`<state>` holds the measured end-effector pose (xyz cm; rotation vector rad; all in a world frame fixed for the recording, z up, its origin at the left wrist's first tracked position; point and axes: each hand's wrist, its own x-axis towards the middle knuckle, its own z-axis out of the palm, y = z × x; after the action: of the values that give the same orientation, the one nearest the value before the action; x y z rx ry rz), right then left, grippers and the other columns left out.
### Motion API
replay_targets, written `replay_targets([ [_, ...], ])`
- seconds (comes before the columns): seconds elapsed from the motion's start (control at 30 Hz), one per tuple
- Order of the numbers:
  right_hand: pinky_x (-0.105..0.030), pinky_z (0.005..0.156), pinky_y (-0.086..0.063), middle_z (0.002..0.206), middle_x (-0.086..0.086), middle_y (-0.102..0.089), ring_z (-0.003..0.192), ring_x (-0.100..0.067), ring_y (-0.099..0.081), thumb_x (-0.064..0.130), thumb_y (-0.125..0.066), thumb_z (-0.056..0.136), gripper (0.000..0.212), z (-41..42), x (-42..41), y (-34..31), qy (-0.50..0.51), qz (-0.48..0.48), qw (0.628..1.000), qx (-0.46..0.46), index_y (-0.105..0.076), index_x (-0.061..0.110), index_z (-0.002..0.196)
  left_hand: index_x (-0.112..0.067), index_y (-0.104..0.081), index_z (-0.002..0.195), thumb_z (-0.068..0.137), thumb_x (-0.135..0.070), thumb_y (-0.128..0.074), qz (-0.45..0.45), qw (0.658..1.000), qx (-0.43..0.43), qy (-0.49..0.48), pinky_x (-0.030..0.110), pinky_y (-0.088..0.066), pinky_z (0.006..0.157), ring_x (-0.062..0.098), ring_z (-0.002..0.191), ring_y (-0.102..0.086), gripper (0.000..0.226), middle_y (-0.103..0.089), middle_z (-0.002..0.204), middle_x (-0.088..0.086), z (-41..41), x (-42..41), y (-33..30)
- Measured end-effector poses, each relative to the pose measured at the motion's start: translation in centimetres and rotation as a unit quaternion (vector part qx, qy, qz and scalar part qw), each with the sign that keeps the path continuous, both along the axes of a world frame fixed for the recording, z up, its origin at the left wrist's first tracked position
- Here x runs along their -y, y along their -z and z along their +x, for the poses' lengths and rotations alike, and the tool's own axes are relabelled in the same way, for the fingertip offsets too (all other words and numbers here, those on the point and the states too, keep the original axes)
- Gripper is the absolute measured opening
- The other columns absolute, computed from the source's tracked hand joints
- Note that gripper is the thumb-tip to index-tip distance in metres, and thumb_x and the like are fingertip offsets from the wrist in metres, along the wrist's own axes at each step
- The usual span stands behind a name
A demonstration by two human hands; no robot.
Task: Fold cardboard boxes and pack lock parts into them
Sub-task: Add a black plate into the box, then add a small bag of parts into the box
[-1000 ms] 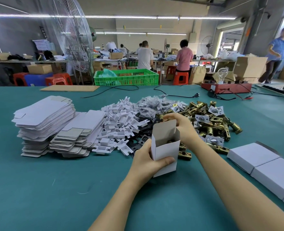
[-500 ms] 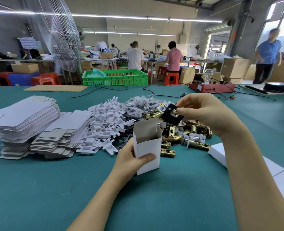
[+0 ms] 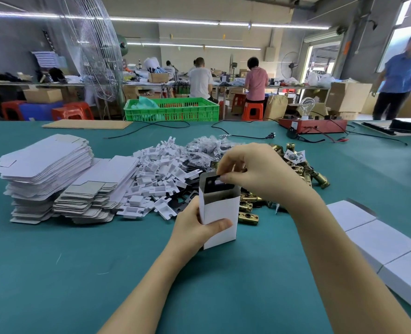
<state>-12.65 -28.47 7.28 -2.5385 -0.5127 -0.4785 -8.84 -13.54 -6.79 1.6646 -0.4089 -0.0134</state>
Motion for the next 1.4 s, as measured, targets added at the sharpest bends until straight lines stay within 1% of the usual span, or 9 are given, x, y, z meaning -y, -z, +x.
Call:
replay_targets([
  [0.27, -0.021, 0.071, -0.047, 0.082, 0.004, -0.067, 0.076, -0.009, -0.059, 0.011, -0.07, 0.084, 0.006, 0.3, -0.5, 0.7, -0.025, -0.097, 0.993, -0.056, -0.072, 0.015, 0.089, -0.042, -0.062, 0.101, 0.061, -0.037, -0.08, 0.003, 1.0, -0.011, -0.001, 0.022, -0.051, 0.073, 0.0, 0.09, -0.065, 0.044, -0.069, 0.096, -0.021, -0.1, 0.0, -0.1],
  [0.47, -0.011, 0.066, -0.044, 0.078, 0.011, -0.065, 0.072, 0.003, -0.056, 0.009, -0.068, 0.085, 0.01, 0.7, -0.5, 1.1, -0.042, -0.113, 0.986, -0.111, -0.072, 0.017, 0.09, -0.041, -0.062, 0.105, 0.062, -0.037, -0.08, 0.006, 1.0, -0.007, 0.002, 0.023, -0.051, 0.075, 0.002, 0.094, -0.064, 0.047, -0.069, 0.099, -0.018, 0.0, 0.0, -0.1],
  [0.67, -0.009, 0.07, -0.049, 0.082, 0.011, -0.07, 0.074, 0.004, -0.062, 0.014, -0.068, 0.086, 0.008, 0.5, 0.9, 0.3, -0.031, -0.042, 0.995, -0.087, -0.074, 0.016, 0.091, -0.041, -0.063, 0.107, 0.063, -0.034, -0.08, -0.001, 1.0, -0.005, 0.008, 0.021, -0.051, 0.074, 0.003, 0.095, -0.065, 0.048, -0.07, 0.102, -0.017, 0.0, -0.1, 0.0],
  [0.87, -0.007, 0.054, -0.041, 0.066, 0.008, -0.067, 0.057, 0.003, -0.06, 0.017, -0.066, 0.088, 0.006, 0.4, 3.8, -0.1, 0.021, 0.068, 0.996, -0.051, -0.071, 0.017, 0.084, -0.043, -0.063, 0.105, 0.063, -0.035, -0.082, 0.001, 1.0, -0.003, 0.008, 0.019, -0.049, 0.074, 0.0, 0.094, -0.064, 0.047, -0.07, 0.101, -0.019, -0.1, -0.1, 0.0],
  [1.0, -0.024, 0.057, -0.052, 0.069, 0.001, -0.071, 0.058, -0.008, -0.065, 0.02, -0.064, 0.09, 0.01, 1.2, 5.7, 0.6, 0.095, 0.164, 0.982, -0.028, -0.069, 0.015, 0.083, -0.043, -0.062, 0.108, 0.063, -0.034, -0.081, -0.003, 1.0, -0.003, 0.011, 0.025, -0.053, 0.077, 0.003, 0.097, -0.065, 0.05, -0.07, 0.103, -0.018, 0.1, 0.0, 0.2],
  [1.07, -0.024, 0.059, -0.051, 0.068, 0.0, -0.071, 0.058, -0.009, -0.064, 0.02, -0.063, 0.09, 0.011, 1.9, 6.2, 1.5, 0.131, 0.201, 0.971, -0.018, -0.069, 0.015, 0.083, -0.048, -0.06, 0.107, 0.061, -0.036, -0.081, 0.003, 1.0, -0.004, 0.011, 0.03, -0.055, 0.082, 0.004, 0.098, -0.065, 0.053, -0.069, 0.103, -0.018, 0.1, 0.1, 0.2],
  [1.17, -0.025, 0.063, -0.053, 0.067, 0.001, -0.07, 0.058, -0.007, -0.063, 0.018, -0.062, 0.09, 0.01, 3.6, 6.2, 3.2, 0.162, 0.24, 0.957, -0.016, -0.068, 0.014, 0.083, -0.057, -0.056, 0.105, 0.056, -0.041, -0.08, 0.034, 0.999, 0.001, 0.028, 0.021, -0.053, 0.078, 0.0, 0.098, -0.064, 0.056, -0.068, 0.102, -0.024, 0.0, 0.2, 0.4],
  [1.27, -0.027, 0.067, -0.052, 0.07, 0.0, -0.07, 0.066, -0.011, -0.064, 0.014, -0.059, 0.09, 0.01, 6.3, 5.3, 4.5, 0.176, 0.237, 0.955, -0.01, -0.066, 0.016, 0.083, -0.05, -0.062, 0.103, 0.057, -0.038, -0.081, 0.032, 0.999, -0.01, 0.032, 0.021, -0.05, 0.077, 0.001, 0.097, -0.066, 0.051, -0.07, 0.101, -0.022, 0.3, 0.2, 0.8],
  [1.4, -0.027, 0.075, -0.044, 0.092, -0.005, -0.069, 0.083, -0.018, -0.06, 0.015, -0.057, 0.092, 0.012, 11.6, 3.7, 5.6, 0.151, 0.12, 0.981, -0.007, -0.065, 0.01, 0.1, -0.052, -0.061, 0.102, 0.057, -0.037, -0.08, 0.032, 0.999, -0.004, 0.036, 0.03, -0.055, 0.084, 0.002, 0.097, -0.066, 0.051, -0.071, 0.101, -0.02, 0.7, 0.2, 0.9],
])
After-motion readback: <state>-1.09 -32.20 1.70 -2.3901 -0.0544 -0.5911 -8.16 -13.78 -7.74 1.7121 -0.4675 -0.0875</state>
